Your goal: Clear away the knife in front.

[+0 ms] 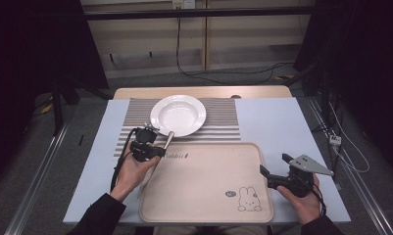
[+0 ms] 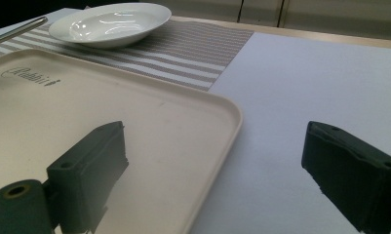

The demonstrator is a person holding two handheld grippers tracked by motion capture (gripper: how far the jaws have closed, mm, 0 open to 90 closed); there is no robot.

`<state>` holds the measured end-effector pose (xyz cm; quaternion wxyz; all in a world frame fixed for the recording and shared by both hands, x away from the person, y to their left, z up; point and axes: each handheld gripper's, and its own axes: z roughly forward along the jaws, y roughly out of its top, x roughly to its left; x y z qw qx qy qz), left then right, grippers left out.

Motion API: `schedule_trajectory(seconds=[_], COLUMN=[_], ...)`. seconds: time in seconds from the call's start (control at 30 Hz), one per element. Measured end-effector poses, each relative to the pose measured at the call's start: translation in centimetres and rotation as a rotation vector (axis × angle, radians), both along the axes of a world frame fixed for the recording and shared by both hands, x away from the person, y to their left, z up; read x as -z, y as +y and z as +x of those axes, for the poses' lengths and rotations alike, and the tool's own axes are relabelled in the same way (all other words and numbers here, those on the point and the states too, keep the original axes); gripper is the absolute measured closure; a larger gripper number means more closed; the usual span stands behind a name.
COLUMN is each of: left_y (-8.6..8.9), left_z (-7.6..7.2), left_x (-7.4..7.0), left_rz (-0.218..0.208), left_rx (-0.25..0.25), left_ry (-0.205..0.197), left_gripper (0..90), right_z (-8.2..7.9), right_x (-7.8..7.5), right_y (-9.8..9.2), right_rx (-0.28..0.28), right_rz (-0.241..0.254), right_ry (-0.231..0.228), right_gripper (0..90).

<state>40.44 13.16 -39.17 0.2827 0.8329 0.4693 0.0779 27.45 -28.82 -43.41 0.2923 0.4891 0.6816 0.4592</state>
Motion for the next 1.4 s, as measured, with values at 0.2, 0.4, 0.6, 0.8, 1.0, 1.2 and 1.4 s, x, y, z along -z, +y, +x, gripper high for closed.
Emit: schedule_trajectory(seconds=[0.2,0.4,0.6,0.8,1.0,1.2,1.4], left_y=[-0.7,-1.0,-1.7,-1.8,-1.5,-1.0,-0.7], left_z=[-0.7,-1.2,-1.9,-1.9,-2.1,-2.0,-1.6], left_x=[0.6,1.3,1.9,3.0,3.1,3.2,2.4], left_rz=[-0.001,-0.002,0.010,0.039,0.056,0.036,-0.031], left_rx=[0.025,0.040,0.041,0.024,0.029,0.049,0.081], left_ry=[0.022,0.063,0.081,0.103,0.094,0.085,0.036], left_gripper=[79.7,79.7,79.7,79.6,79.5,76.6,56.9], right_z=[0.0,0.0,0.1,0.0,0.0,0.0,-0.1], right_x=[0.0,0.0,0.0,0.0,0.0,0.0,0.0], right_y=[0.0,0.0,0.0,-0.1,-0.1,-0.1,-0.1], right_rx=[0.000,0.001,0.001,0.001,0.002,0.002,0.002], right_rz=[0.002,0.005,0.005,0.005,0.004,0.004,0.000], right_ry=[0.001,0.005,0.005,0.004,0.005,0.004,0.004], right_gripper=[8.7,8.7,8.8,8.8,8.7,8.8,8.8])
